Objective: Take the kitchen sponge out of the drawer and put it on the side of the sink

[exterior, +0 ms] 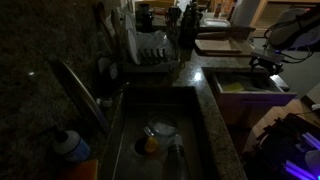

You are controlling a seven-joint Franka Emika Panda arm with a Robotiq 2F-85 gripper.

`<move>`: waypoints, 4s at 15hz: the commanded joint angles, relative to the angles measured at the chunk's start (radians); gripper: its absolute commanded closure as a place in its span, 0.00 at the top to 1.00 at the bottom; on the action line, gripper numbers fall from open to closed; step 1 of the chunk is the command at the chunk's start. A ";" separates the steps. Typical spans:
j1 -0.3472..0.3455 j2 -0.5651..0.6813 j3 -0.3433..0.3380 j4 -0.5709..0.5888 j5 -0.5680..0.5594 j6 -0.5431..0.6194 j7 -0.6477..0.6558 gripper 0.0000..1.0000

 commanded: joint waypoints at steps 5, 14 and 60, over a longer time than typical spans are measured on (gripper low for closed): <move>0.092 0.232 -0.002 0.182 0.078 0.022 0.068 1.00; 0.073 0.261 0.030 0.200 0.163 -0.064 -0.006 1.00; 0.250 0.375 -0.094 0.195 0.041 0.096 0.351 1.00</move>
